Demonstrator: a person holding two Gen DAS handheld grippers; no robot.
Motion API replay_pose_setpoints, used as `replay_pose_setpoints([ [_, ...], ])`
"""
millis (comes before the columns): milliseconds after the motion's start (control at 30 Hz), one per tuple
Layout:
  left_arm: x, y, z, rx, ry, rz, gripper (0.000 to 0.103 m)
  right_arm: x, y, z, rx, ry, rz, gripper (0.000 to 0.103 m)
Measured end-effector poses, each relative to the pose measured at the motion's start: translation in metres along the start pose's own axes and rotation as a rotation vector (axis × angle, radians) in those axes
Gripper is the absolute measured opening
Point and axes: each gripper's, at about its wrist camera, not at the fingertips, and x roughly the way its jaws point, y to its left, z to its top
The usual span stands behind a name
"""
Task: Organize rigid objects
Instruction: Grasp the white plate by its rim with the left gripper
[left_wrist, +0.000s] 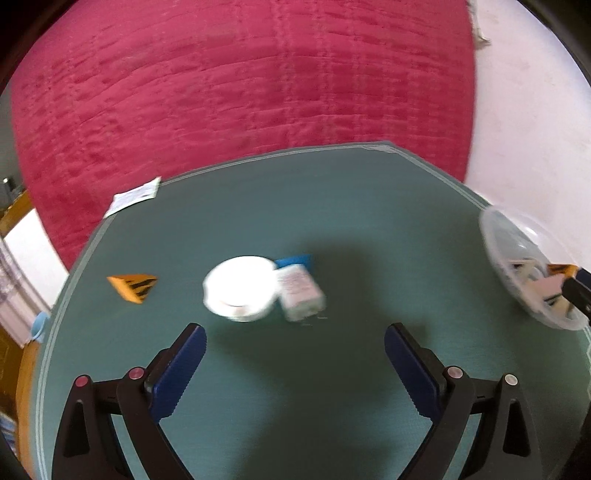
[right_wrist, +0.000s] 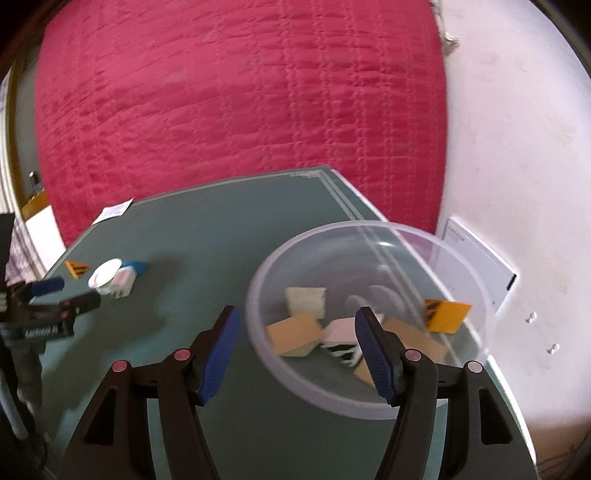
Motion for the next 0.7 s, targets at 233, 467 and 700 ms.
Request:
replay_pose_setpoints([
  [233,0.010,0.037,0.004,-0.045,0.011,0.068,0.099,0.005,0.029,-0.006,-0.067,0.039,0.067,0.066],
  [467,0.032,0.049,0.010,-0.051,0.044,0.091,0.099,0.011,0.049,-0.010,-0.110,0.070,0.126,0.066],
  [700,0.049,0.045,0.011,-0.021,0.070,0.101,0.099,0.018,0.057,-0.019,-0.126,0.106,0.156,0.066],
])
